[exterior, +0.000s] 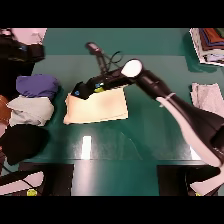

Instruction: Fold the shirts.

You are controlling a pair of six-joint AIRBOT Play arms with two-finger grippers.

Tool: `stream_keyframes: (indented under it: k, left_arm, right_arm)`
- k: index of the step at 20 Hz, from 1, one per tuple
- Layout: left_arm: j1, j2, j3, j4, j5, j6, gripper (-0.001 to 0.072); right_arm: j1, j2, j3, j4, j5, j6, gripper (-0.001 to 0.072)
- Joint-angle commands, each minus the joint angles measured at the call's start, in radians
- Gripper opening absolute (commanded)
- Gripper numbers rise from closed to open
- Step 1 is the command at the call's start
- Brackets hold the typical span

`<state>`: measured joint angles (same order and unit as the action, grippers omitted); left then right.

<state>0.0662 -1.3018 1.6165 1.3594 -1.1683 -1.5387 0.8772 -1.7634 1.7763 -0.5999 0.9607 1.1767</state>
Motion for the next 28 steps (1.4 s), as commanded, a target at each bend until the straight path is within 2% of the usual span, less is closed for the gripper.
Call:
stream_keyframes:
  k: [1,6,9,12,13,14,15,17,19,22,25,26,27,28]
  left_arm:
    - [0.089,0.055,0.001,0.029,-0.052,0.003,0.0024]
    - [0.089,0.055,0.001,0.002,-0.077,0.028,0.0024]
    - [0.089,0.055,0.001,-0.002,-0.091,0.028,0.0024]
    - [0.089,0.055,0.001,-0.013,-0.101,0.028,0.0024]
    - [0.089,0.055,0.0,-0.023,-0.104,0.028,0.0024]
    - [0.089,0.055,0.0,-0.037,-0.103,0.028,0.0024]
    - [0.089,0.055,0.0,-0.05,-0.103,0.029,0.0024]
    - [0.089,0.055,0.0,-0.078,-0.098,0.048,0.0024]
    - [0.088,0.055,0.0,-0.091,-0.095,0.058,0.0024]
    - [0.089,0.053,-0.002,-0.112,-0.095,0.081,0.0024]
    - [0.089,0.046,-0.005,-0.138,-0.093,0.081,0.0024]
    - [0.089,0.046,-0.007,-0.152,-0.09,0.081,0.0024]
    - [0.089,0.045,-0.01,-0.171,-0.089,0.081,0.0024]
    - [0.085,0.043,-0.01,-0.178,-0.089,0.081,0.0023]
  right_arm:
    - [0.024,-0.121,0.137,-0.034,0.14,0.006,0.0418]
    - [-0.126,-0.073,0.093,-0.224,0.303,0.119,0.0404]
    - [-0.246,0.048,-0.129,-0.24,0.264,0.133,0.0404]
    - [-0.37,0.197,-0.425,-0.238,0.114,0.19,0.0404]
    - [-0.41,0.24,-0.521,-0.226,0.047,0.22,0.0414]
    - [-0.44,0.266,-0.595,-0.204,0.002,0.222,0.053]
    - [-0.469,0.274,-0.651,-0.172,-0.027,0.221,0.0615]
    - [-0.504,0.252,-0.703,-0.086,-0.027,0.192,0.0613]
    - [-0.493,0.194,-0.693,0.011,-0.016,0.111,0.061]
    - [-0.432,0.077,-0.613,0.077,-0.012,0.106,0.0607]
    - [-0.361,-0.034,-0.497,0.112,0.021,0.106,0.0575]
    - [-0.338,-0.064,-0.458,0.112,0.033,0.106,0.0543]
    - [-0.316,-0.09,-0.42,0.11,0.043,0.106,0.0478]
    - [-0.298,-0.108,-0.391,0.106,0.042,0.105,0.0357]
